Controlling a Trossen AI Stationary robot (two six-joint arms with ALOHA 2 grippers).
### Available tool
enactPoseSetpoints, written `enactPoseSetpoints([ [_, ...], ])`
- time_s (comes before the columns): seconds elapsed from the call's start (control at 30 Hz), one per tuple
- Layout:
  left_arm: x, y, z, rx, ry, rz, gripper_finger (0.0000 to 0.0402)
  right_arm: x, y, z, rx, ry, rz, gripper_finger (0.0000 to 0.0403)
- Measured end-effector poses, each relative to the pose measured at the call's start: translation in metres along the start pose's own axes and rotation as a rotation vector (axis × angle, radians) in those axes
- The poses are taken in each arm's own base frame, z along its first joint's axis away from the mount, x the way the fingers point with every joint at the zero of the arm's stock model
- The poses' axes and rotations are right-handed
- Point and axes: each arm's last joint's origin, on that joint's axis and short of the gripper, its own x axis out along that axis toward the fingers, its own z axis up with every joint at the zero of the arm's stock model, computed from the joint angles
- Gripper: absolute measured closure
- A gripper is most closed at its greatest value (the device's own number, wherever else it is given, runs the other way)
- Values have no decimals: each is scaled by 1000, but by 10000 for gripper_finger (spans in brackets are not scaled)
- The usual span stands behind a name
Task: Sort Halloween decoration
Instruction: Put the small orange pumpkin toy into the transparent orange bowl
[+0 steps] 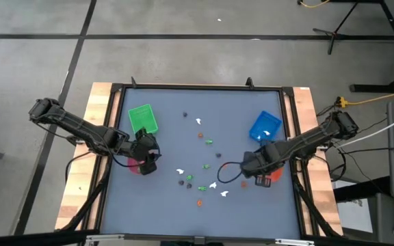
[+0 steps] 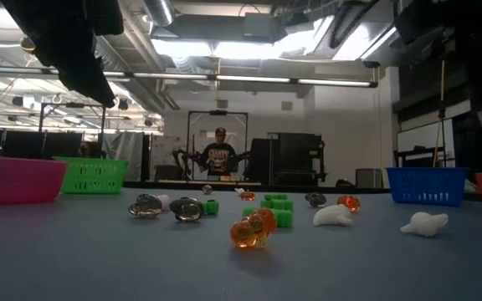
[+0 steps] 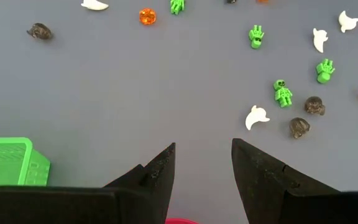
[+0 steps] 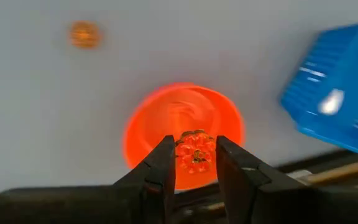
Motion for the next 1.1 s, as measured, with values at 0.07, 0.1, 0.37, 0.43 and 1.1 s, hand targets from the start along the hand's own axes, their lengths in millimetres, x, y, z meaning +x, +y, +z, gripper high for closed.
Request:
enactPoseSetpoints([
  [0.07, 0, 0, 0, 0, 0, 0, 260, 0, 1, -4, 5, -1, -42, 311],
  [0.1, 0, 0, 0, 0, 0, 0, 260, 0, 2, -5, 10, -3, -57, 311],
  [0.37, 0, 0, 0, 0, 1, 0, 260, 28, 2, -18, 40, 57, -149, 311],
  [0.43, 0, 0, 0, 0, 1, 0, 260, 39, -1, -22, 45, 91, -176, 311],
  [1.1, 0, -2, 2, 16, -23, -16, 260, 72, 3, -18, 44, 7, -115, 307],
])
